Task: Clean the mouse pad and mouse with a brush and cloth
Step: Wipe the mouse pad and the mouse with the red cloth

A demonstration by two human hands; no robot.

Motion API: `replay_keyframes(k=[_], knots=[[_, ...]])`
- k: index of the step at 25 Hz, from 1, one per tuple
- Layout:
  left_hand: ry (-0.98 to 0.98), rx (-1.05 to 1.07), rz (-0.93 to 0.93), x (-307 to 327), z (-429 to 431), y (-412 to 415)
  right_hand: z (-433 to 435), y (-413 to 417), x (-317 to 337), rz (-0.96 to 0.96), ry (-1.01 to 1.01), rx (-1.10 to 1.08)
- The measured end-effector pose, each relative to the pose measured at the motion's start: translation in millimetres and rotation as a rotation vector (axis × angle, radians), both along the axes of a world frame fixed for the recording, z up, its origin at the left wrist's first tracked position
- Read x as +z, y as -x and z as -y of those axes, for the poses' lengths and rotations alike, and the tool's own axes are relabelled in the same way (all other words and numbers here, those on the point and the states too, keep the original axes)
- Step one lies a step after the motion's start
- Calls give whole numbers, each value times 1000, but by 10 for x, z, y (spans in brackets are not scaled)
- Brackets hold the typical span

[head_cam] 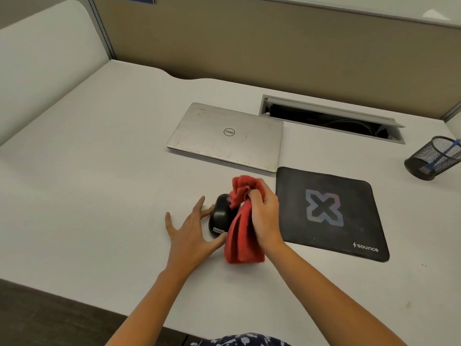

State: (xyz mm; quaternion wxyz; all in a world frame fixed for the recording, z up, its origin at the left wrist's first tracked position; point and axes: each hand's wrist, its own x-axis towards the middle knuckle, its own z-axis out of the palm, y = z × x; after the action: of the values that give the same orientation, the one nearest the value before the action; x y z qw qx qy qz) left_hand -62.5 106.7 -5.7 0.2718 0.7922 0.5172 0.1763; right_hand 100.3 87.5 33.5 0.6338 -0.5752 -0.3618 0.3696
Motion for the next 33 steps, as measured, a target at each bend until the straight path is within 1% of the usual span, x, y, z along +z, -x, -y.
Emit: replay_keyframes(k=[1, 2, 4, 5, 7, 11, 14, 16, 18, 20, 23, 27, 31, 33], knots=[[6, 13, 13, -1, 6, -12, -34, -35, -3, 149, 5, 6], [11, 27, 26, -5, 12, -24, -65, -53, -25, 336, 17, 72], [5, 50, 40, -29, 22, -31, -110, -26, -95, 678, 99, 279], [-5, 61, 43, -40, 24, -33, -124, 1, -129, 788, 156, 350], [-10, 75, 35, -41, 19, -31, -124, 39, -173, 876, 185, 403], [-19, 40, -53, -36, -19, 6, -46, 82, -187, 913, 60, 484], [-16, 21, -102, -41, -72, 22, 63, 165, -204, 877, -17, 520], [-15, 4, -93, -50, -77, 17, 110, 164, -197, 821, -44, 533], [7, 13, -38, -41, -58, 2, 71, 106, -133, 716, -39, 535], [14, 44, 6, -32, -33, -8, -15, 62, -60, 671, -17, 506], [-60, 45, -20, -50, -1, -22, -94, 52, -54, 700, -24, 475], [-106, 104, -53, -27, -19, -94, -97, 39, -130, 661, 11, 462], [-111, 179, -15, -26, -1, -184, -153, -31, -167, 697, 27, 505], [-108, 202, -10, -49, 19, -184, -204, -82, -181, 695, 71, 482]])
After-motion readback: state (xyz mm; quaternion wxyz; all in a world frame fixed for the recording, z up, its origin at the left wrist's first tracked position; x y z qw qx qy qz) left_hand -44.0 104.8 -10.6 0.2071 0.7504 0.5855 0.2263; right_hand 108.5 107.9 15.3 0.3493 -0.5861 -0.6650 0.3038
